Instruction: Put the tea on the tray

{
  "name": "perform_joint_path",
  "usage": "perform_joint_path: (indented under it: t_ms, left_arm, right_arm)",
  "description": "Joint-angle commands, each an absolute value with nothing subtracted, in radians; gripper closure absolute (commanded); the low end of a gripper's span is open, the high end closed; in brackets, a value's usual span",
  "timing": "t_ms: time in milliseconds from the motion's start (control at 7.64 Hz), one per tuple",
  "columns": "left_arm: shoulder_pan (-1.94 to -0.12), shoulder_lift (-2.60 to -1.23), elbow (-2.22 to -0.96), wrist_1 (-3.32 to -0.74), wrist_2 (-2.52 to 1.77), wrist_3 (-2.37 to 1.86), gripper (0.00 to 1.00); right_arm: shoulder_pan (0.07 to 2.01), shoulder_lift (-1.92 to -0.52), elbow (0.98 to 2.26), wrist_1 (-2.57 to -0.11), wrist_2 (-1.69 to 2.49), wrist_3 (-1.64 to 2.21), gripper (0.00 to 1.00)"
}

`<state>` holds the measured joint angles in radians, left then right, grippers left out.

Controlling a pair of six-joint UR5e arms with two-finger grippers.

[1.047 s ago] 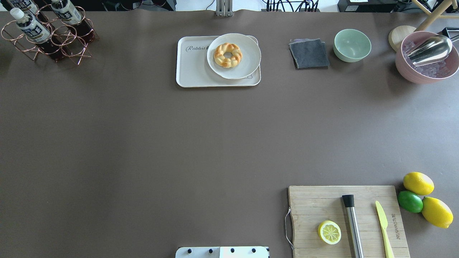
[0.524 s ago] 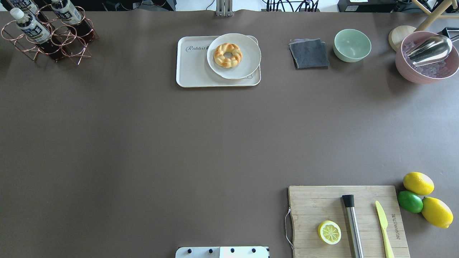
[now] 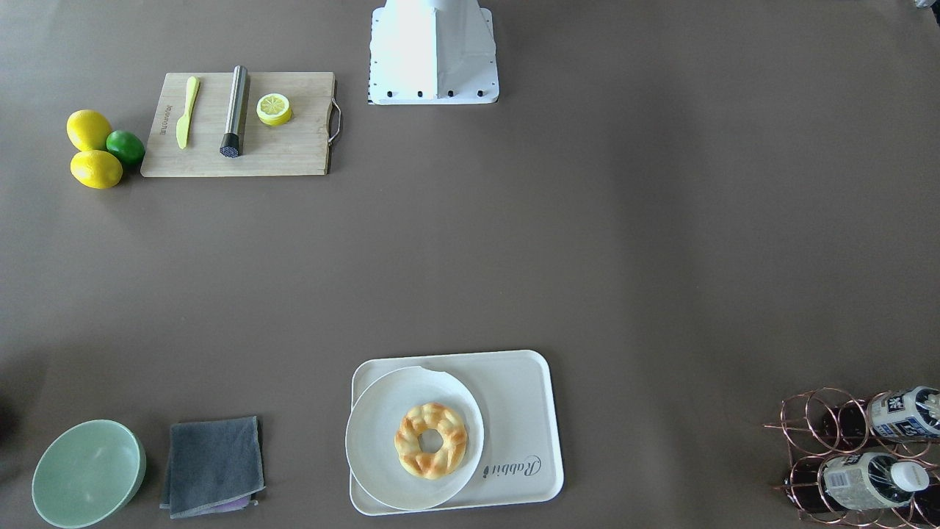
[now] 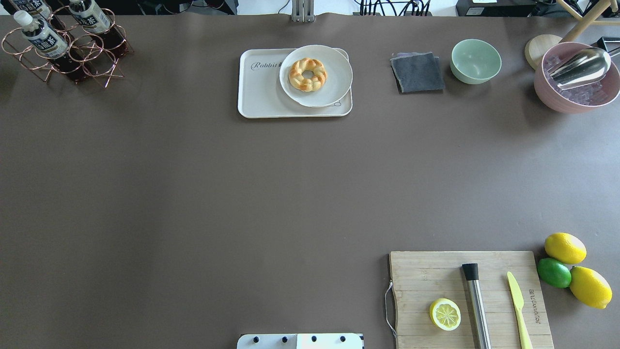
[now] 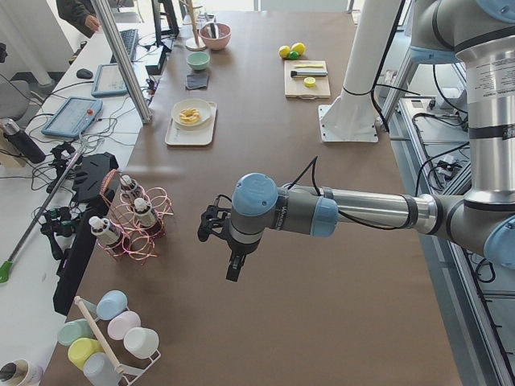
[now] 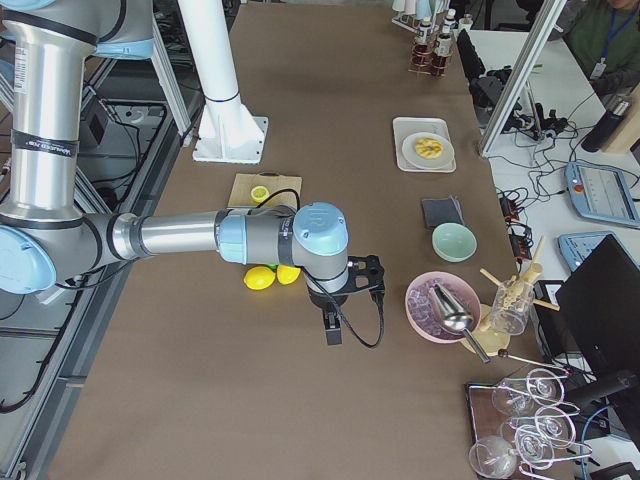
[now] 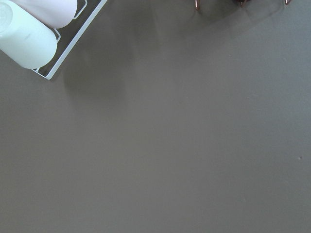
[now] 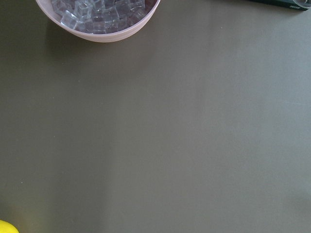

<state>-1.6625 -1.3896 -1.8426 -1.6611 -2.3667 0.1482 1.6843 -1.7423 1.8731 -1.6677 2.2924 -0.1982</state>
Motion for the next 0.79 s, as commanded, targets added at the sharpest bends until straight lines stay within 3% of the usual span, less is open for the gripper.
perform_joint_path:
  t_ms: [0, 654]
  left_arm:
    - [-1.661, -1.448, -1.849, -1.701, -2.367, 0.115, 0.01]
    - [-1.623, -1.59, -1.803, -1.707, -2.368, 0.029, 0.01]
  right_arm:
    - [1.683, -1.73, 1.875, -1.667, 2.298, -0.216, 0.0]
    - [1.651, -1.582, 1.789, -1.666, 2.295, -0.199, 0.0]
